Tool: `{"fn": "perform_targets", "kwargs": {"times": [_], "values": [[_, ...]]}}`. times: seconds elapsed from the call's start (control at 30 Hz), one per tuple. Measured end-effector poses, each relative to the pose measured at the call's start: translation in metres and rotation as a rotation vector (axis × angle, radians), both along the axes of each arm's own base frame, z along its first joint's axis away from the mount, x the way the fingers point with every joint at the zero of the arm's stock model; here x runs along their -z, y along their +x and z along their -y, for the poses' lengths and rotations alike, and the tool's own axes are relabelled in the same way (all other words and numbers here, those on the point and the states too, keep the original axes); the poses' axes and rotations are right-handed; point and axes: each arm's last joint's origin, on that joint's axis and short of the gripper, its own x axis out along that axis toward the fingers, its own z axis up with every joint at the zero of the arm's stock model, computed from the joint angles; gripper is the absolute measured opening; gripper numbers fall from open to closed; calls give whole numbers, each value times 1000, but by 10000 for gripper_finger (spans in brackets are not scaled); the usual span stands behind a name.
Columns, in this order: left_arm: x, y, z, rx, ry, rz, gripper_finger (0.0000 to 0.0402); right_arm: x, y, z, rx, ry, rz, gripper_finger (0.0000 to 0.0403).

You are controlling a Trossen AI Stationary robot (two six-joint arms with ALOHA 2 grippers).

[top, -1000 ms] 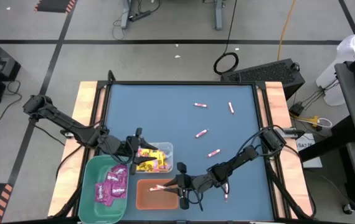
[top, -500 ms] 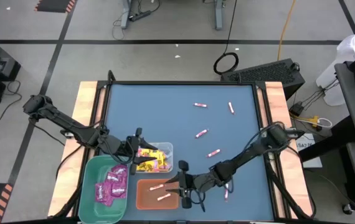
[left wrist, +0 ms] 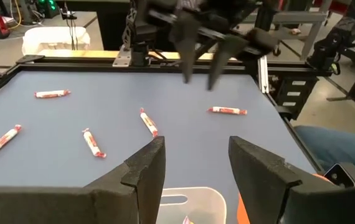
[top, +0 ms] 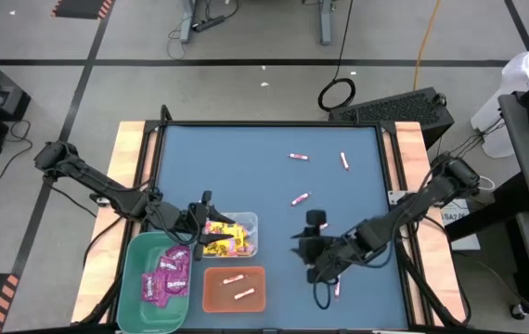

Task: Sort candy
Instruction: Put the red candy into the orange bin

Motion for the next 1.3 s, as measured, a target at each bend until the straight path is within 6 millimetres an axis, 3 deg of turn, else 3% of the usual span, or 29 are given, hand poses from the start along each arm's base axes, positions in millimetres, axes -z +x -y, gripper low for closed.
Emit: {"fn": "perform_targets", "kwargs": {"times": [0.27,0.77,0.93,1.3], "values": [[-1,0,0,-11,-46,9,183,13,-12,24,110,-81,-170,141],[12,9,4,-47,-78,-41,183,70,-22,70,-26,5,-509,142],[15,12,9,-40,-79,-35,183,87,-28,83,-37,86,-564,153],[15,17,12,-34,-88,-3,183,113,-40,93,-8,81,-552,187]]}}
